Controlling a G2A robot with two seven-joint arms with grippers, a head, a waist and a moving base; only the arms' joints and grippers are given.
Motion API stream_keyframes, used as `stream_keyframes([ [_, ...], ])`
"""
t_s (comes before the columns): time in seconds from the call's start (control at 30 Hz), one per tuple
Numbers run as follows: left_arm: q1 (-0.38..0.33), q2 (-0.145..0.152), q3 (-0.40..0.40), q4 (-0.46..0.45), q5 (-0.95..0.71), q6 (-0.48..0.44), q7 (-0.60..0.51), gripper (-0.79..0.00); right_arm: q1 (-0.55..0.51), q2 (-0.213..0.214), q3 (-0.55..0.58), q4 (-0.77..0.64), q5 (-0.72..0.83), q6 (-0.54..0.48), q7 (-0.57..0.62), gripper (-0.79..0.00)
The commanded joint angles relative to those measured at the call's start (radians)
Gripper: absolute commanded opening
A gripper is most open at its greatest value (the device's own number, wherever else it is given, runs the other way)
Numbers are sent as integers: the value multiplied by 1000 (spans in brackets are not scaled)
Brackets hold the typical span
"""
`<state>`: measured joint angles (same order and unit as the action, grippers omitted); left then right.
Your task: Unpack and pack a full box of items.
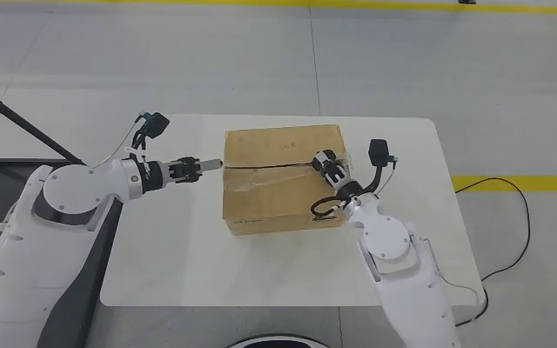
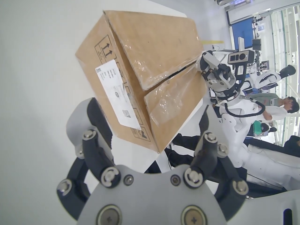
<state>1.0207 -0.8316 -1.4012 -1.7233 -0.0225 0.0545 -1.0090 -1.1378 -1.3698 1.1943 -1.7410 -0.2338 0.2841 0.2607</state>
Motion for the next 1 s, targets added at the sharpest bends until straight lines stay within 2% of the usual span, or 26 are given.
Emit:
stream_keyframes([
  [0.0, 3, 1, -5, -3, 1, 0, 1, 0, 4, -2, -8, 4, 2, -1, 3, -785],
  [0.53, 45, 12, -70, -10, -5, -10, -1, 0, 51, -19, -82, 36, 33, -2, 28, -785],
  [0.97, 56, 16, -85, -13, -8, -12, 4, 0, 77, -35, -140, 53, 51, 4, 39, -785],
])
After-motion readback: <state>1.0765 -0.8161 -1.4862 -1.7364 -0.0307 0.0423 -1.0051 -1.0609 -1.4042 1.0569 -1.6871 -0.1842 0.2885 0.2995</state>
